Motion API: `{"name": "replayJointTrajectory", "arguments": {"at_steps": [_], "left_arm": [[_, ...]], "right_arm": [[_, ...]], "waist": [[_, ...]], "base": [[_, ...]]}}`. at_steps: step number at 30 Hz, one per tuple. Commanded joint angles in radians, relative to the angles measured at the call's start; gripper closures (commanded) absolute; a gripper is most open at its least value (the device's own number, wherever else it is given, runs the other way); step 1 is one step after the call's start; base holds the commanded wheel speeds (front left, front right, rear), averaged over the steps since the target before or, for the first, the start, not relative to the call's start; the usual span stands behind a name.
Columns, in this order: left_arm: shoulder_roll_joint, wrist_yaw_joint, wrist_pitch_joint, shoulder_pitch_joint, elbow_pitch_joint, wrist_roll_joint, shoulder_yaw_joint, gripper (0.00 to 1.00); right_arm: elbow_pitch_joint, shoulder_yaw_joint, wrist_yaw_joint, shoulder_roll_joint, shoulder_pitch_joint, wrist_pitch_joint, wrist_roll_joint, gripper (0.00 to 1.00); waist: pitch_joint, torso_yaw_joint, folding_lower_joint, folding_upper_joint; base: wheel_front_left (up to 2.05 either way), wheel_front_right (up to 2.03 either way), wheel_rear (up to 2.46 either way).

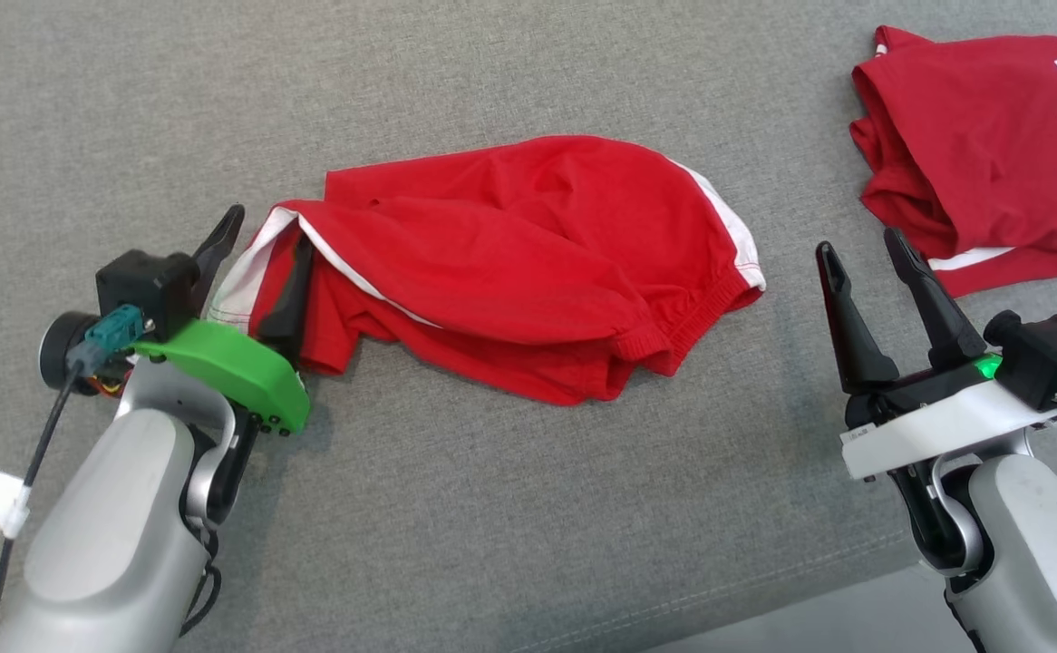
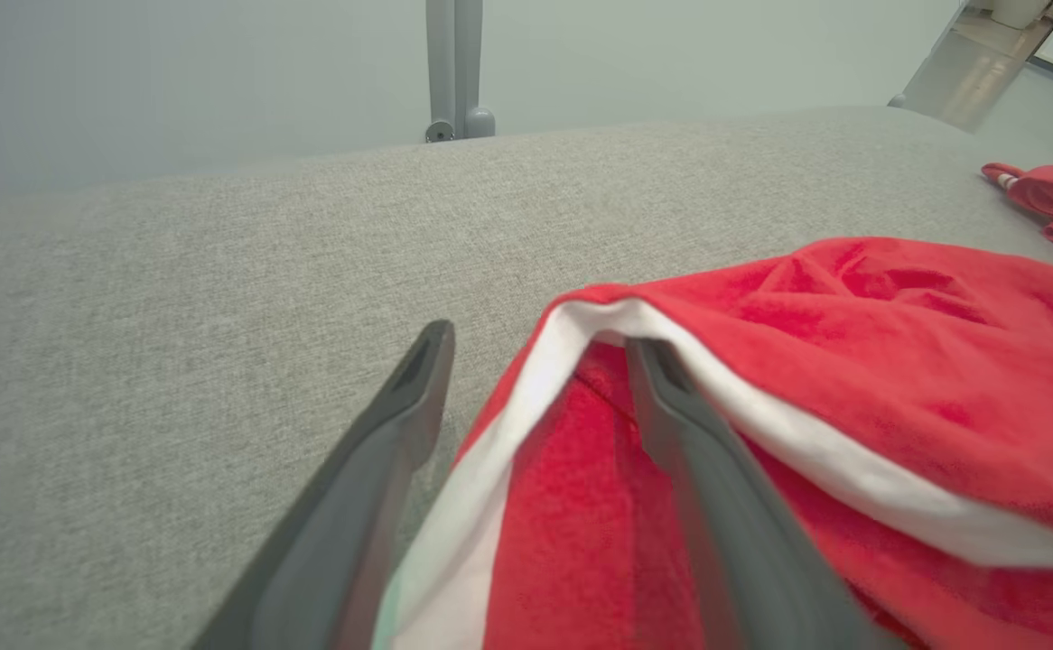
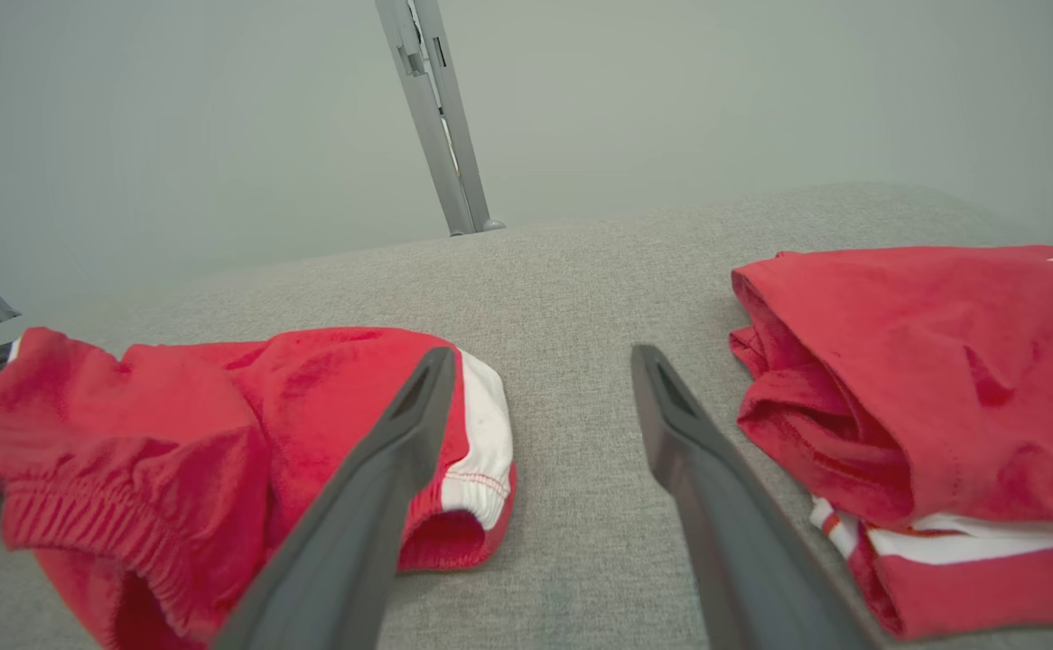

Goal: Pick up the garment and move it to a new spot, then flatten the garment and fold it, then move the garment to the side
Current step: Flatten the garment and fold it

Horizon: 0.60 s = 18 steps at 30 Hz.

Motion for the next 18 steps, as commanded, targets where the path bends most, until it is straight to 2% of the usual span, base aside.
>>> {"name": "replayJointTrajectory", "arguments": {"at_steps": [1,5,10,18], "left_arm": [[0.005,0.014,-0.022,0.038,-0.015,0.002,0.008,0.00],[0.017,0.046,-0.051,0.089,-0.061,-0.004,0.025,0.00],[0.033,0.120,-0.095,0.186,-0.173,-0.021,0.077,0.00],[0.017,0.216,-0.157,0.296,-0.391,0.017,0.191,0.00]], "right_arm": [[-0.002,0.000,0.000,-0.007,-0.008,-0.004,-0.007,0.00],[-0.007,-0.004,0.000,-0.013,0.001,-0.004,-0.014,0.00],[-0.016,-0.016,0.000,-0.023,0.015,-0.004,-0.030,0.00],[-0.037,-0.044,0.000,-0.023,0.031,-0.004,-0.063,0.00]], "waist": [[-0.018,0.017,0.0000,0.0000],[-0.036,0.035,0.0000,0.0000],[-0.061,0.062,0.0000,0.0000],[-0.091,0.093,0.0000,0.0000]], "base": [[0.00,0.00,0.00],[0.00,0.00,0.00],[0.00,0.00,0.00],[0.00,0.00,0.00]]}}
